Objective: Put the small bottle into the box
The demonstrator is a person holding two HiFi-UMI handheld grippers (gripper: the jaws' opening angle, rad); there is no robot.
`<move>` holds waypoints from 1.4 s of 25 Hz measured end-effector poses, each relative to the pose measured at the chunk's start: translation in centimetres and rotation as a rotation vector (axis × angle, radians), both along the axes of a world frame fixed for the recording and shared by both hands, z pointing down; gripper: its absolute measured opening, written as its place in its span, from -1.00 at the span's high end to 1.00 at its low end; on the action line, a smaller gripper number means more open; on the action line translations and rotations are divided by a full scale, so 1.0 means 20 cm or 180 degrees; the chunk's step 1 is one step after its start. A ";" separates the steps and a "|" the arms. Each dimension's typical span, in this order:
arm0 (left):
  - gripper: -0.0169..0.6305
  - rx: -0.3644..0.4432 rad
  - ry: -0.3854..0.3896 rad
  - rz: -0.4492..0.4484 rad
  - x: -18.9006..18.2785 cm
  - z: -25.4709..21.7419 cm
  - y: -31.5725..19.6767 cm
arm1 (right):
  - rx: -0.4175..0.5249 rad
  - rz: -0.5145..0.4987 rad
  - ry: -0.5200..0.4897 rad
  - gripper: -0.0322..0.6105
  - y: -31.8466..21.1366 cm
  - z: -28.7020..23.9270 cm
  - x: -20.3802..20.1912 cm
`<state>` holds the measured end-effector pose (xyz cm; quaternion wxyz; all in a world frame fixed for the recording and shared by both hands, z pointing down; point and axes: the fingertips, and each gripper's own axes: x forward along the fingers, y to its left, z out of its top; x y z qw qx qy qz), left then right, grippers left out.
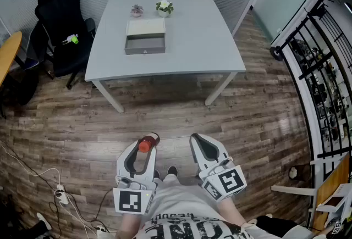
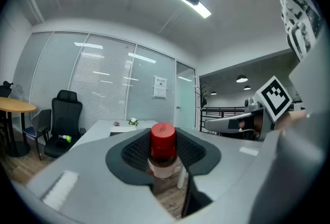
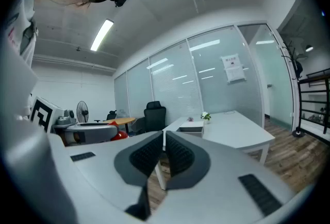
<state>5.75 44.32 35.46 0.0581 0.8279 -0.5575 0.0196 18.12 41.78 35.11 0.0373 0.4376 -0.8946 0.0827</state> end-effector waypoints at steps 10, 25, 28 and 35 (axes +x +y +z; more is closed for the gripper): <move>0.49 0.0198 -0.0080 -0.0033 -0.01 -0.05 -0.02 | 0.0038 -0.0049 0.0034 0.82 0.01 -0.01 0.00; 0.49 0.0163 -0.0060 -0.0101 -0.02 0.01 -0.17 | -0.0149 0.0010 -0.0073 0.82 -0.15 0.09 0.07; 0.49 0.0167 -0.0056 -0.0104 -0.06 0.01 -0.27 | -0.0183 0.0029 -0.0063 0.82 -0.25 0.10 0.04; 0.49 0.0105 -0.0018 -0.0006 -0.22 -0.01 -0.60 | -0.0149 0.0041 -0.0078 0.82 -0.57 0.05 -0.15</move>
